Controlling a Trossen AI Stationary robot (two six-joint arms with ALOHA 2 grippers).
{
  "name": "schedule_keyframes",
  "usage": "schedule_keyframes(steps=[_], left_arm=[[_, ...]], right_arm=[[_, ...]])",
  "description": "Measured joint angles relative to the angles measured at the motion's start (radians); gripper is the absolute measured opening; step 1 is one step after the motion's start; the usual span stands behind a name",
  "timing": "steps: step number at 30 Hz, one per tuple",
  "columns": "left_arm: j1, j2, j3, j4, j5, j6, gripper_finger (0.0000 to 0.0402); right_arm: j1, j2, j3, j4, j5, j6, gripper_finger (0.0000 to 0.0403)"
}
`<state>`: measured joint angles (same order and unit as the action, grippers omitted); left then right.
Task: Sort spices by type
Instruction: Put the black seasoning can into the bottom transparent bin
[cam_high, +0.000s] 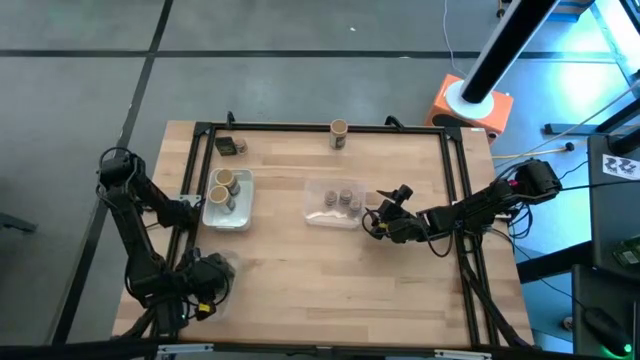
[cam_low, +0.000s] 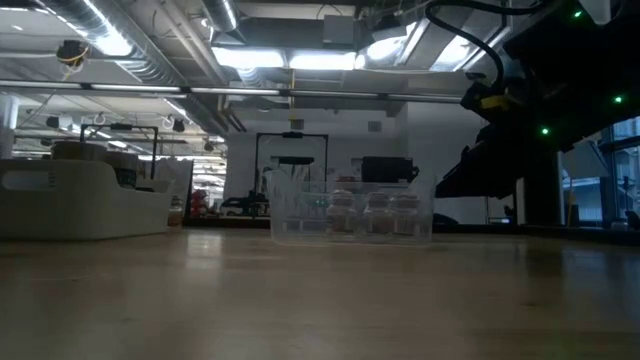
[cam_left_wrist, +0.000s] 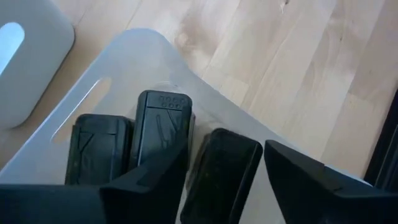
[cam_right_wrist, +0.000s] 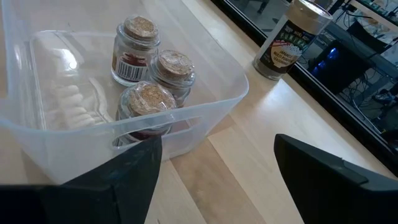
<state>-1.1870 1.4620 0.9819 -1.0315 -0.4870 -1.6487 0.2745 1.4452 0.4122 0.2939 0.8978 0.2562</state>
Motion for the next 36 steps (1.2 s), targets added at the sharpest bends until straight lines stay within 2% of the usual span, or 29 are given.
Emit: schedule_keyframes(steps=[4, 8, 11, 16, 21, 24, 28, 32, 36], left_arm=[[0.002, -0.010, 0.001, 0.001, 0.032, 0.002, 0.0223], [0.014, -0.039, 0.019, -0.009, 0.079, 0.001, 0.0223], [0.036, -0.079, 0.054, -0.005, 0.077, 0.022, 0.0218], [0.090, -0.155, 0.087, -0.004, 0.013, 0.073, 0.0213], [0.169, -0.233, 0.089, -0.006, -0.108, 0.168, 0.0213], [0.233, -0.273, 0.090, -0.007, -0.199, 0.245, 0.0213], [0.350, -0.318, 0.090, -0.007, -0.251, 0.416, 0.0214], [0.497, -0.351, 0.090, -0.004, -0.265, 0.609, 0.0216], [0.666, -0.370, 0.090, -0.004, -0.246, 0.745, 0.0239]], right_arm=[[0.000, 0.000, 0.000, 0.000, 0.000, 0.000, 0.0310], [0.000, 0.000, 0.000, 0.000, 0.000, 0.000, 0.0310], [0.000, 0.000, 0.000, 0.000, 0.000, 0.000, 0.0310], [0.000, 0.000, 0.000, 0.000, 0.000, -0.007, 0.0310], [0.000, 0.000, 0.000, 0.002, 0.000, -0.013, 0.0310], [0.000, 0.000, 0.000, 0.002, 0.000, -0.026, 0.0310], [0.000, 0.000, 0.000, 0.002, 0.000, -0.029, 0.0310], [0.000, 0.000, 0.000, 0.002, 0.000, -0.042, 0.0310], [0.000, 0.000, 0.000, 0.002, 0.000, -0.084, 0.0310]])
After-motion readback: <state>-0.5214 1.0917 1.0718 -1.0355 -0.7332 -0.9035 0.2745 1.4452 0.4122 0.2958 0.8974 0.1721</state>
